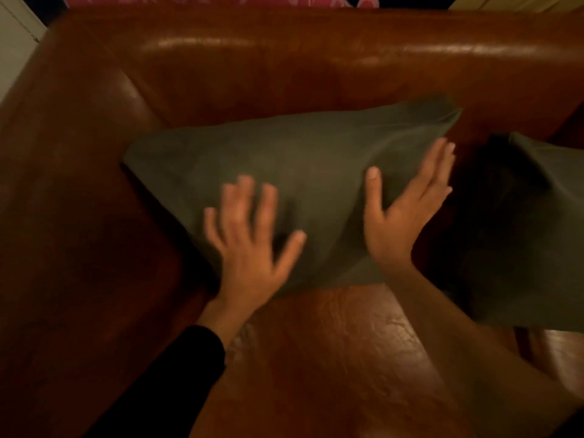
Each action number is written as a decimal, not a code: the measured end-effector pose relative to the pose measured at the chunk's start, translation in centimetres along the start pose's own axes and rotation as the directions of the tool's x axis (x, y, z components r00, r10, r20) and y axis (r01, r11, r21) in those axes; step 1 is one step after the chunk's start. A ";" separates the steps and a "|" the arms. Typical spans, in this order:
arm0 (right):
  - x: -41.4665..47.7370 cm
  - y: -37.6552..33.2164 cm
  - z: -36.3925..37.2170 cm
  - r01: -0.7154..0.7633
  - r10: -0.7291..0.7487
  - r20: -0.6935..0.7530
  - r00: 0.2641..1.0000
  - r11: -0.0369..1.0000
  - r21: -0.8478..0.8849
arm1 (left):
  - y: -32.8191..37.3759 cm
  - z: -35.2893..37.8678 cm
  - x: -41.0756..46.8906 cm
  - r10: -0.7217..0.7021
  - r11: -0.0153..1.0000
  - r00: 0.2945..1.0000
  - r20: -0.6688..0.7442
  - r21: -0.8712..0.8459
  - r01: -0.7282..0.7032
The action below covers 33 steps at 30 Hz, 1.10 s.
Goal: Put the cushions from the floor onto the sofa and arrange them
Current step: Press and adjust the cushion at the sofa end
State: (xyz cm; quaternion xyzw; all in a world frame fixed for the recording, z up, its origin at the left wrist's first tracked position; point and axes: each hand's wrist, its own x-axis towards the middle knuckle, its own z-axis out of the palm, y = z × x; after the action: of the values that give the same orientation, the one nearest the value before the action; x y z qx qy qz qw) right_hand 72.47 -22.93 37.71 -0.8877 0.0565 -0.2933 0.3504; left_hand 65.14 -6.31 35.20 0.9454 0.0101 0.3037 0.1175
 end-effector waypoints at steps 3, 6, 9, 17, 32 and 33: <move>-2.9 -0.6 0.9 0.455 -0.438 0.178 0.881 0.888 -0.066 | 0.0 2.0 -0.3 0.265 0.958 0.947 0.182 0.059 -0.280; -2.5 0.3 2.8 0.676 -0.614 0.357 0.704 0.733 -0.073 | -2.3 2.9 1.5 0.296 0.940 0.913 0.281 0.081 -0.330; 0.3 1.8 4.0 0.757 -0.669 0.400 0.626 0.645 -0.106 | -4.7 3.7 3.4 0.383 0.894 0.843 0.377 0.081 -0.442; 2.2 3.2 5.1 0.760 -0.647 0.441 0.622 0.636 -0.138 | -5.2 5.2 4.9 0.351 0.910 0.808 0.473 0.031 -0.413; 0.8 4.1 -1.5 0.722 -0.620 0.416 0.665 0.675 -0.148 | -3.8 1.9 1.5 0.421 0.894 0.874 0.242 0.052 -0.445; 0.8 4.3 -2.0 0.708 -0.602 0.420 0.679 0.688 -0.158 | -3.5 1.7 1.4 0.417 0.898 0.879 0.232 0.046 -0.438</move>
State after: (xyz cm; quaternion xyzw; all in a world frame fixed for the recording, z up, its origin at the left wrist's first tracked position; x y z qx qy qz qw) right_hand 72.49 -27.56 36.41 -0.9265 -0.2850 -0.2322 0.0809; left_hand 67.46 -3.11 33.86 0.9562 -0.1969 0.2166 0.0019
